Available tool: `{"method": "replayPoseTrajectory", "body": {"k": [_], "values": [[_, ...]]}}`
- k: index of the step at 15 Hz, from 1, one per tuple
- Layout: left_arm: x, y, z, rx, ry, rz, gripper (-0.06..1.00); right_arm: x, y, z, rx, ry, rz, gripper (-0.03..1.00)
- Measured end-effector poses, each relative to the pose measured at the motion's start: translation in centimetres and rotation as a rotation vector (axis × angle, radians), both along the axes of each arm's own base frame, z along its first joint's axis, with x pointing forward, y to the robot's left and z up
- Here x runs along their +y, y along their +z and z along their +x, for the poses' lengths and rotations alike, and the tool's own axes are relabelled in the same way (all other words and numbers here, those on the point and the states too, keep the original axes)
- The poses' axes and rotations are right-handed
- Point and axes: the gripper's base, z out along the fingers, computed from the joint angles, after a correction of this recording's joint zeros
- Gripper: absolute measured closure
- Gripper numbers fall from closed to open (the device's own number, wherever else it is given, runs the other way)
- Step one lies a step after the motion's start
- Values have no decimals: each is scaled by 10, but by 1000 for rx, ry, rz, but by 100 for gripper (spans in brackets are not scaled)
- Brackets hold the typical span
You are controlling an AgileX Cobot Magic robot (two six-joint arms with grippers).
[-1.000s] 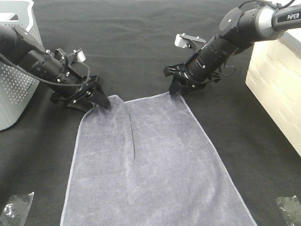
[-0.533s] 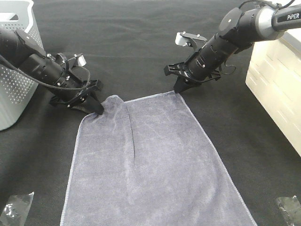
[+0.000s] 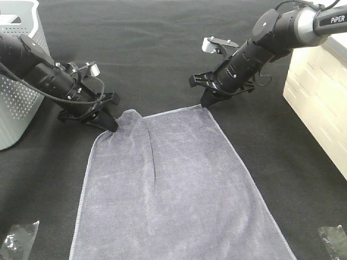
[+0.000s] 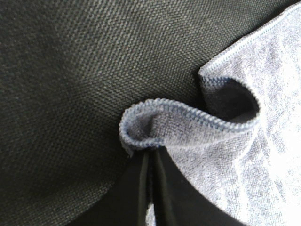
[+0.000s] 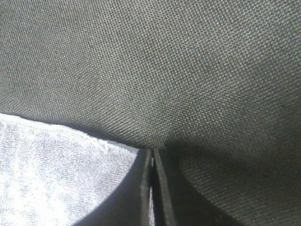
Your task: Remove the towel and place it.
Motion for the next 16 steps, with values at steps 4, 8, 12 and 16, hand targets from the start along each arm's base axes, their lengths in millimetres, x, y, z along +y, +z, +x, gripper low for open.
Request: {"method": "replayPoseTrajectory", "body": {"k": [4, 8, 12, 16], "values": [[0, 0, 0, 0, 0, 0, 94, 0, 1, -1, 5, 7, -2, 95], [0, 0, 0, 0, 0, 0, 94, -4, 7, 1, -31, 29, -39, 95], [0, 0, 0, -4, 3, 2, 94, -14, 6, 5, -45, 10, -54, 95], [1, 5, 8, -60, 19, 20, 94, -14, 12, 10, -89, 2, -57, 95]]}}
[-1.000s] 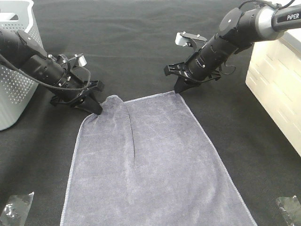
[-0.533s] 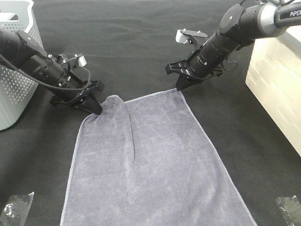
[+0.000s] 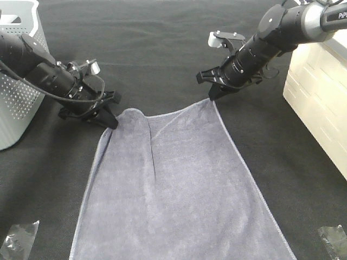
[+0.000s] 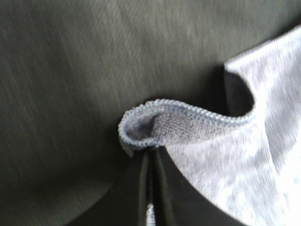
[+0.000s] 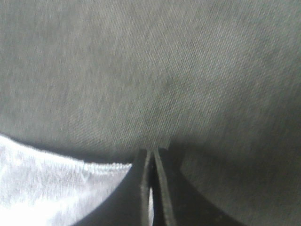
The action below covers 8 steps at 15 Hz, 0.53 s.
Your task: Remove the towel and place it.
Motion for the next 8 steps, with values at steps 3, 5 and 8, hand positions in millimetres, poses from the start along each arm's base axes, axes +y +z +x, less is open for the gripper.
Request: {"method": "replayPoseTrajectory", "body": {"k": [3, 5, 8], "values": [[-2, 25, 15, -96, -6, -4, 94, 2, 22, 14, -81, 4, 10, 95], [-3, 36, 23, -142, -22, -4, 94, 2, 31, 19, -119, 14, -9, 95], [-3, 54, 33, -208, -45, 10, 94, -2, 44, 27, -179, 6, -60, 95]]}}
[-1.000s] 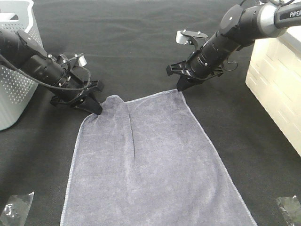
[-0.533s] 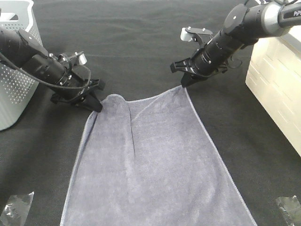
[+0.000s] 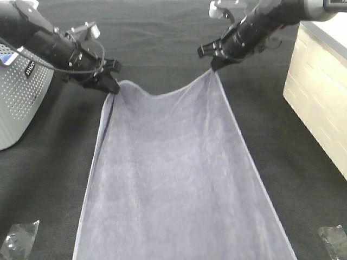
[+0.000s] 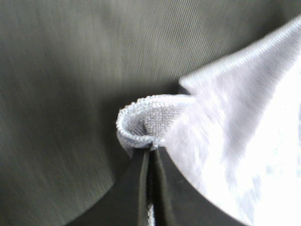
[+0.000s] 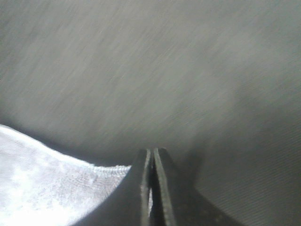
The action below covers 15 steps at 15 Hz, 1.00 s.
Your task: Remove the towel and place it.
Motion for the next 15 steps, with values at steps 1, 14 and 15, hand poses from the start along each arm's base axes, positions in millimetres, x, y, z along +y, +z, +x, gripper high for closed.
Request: {"method": "replayPoseTrajectory", "body": {"k": [1, 14, 15], "values": [[0, 6, 3, -23, -5, 5, 94, -2, 7, 4, -34, -14, -20, 95], [10, 82, 53, -535, 84, 129, 94, -5, 73, 40, -474, -135, 26, 95], [11, 81, 54, -557, 89, 144, 94, -5, 75, 41, -497, -140, 33, 95]]}}
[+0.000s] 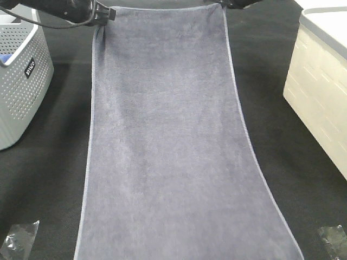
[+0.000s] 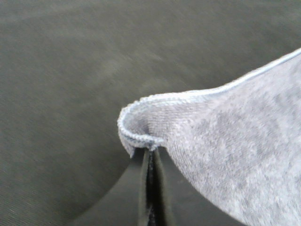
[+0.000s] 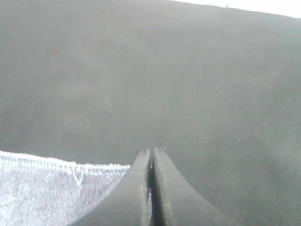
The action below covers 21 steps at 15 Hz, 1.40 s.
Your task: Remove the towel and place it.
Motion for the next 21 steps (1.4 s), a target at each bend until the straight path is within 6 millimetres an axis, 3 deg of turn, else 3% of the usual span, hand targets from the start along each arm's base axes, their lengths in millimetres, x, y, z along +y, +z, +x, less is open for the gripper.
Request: {"method": "replayPoseTrajectory", "body": {"k": [4, 8, 15, 21], "values": [[5, -14, 10, -67, 50, 38, 94, 1, -2, 7, -64, -10, 13, 95], [5, -45, 20, -85, 94, 68, 94, 4, -31, 22, -54, -15, 23, 95], [-14, -97, 49, -137, 101, 73, 94, -1, -87, 38, -15, -40, 35, 95], [-14, -120, 53, -126, 140, 43, 94, -13, -109, 44, -26, -74, 45, 95]]}}
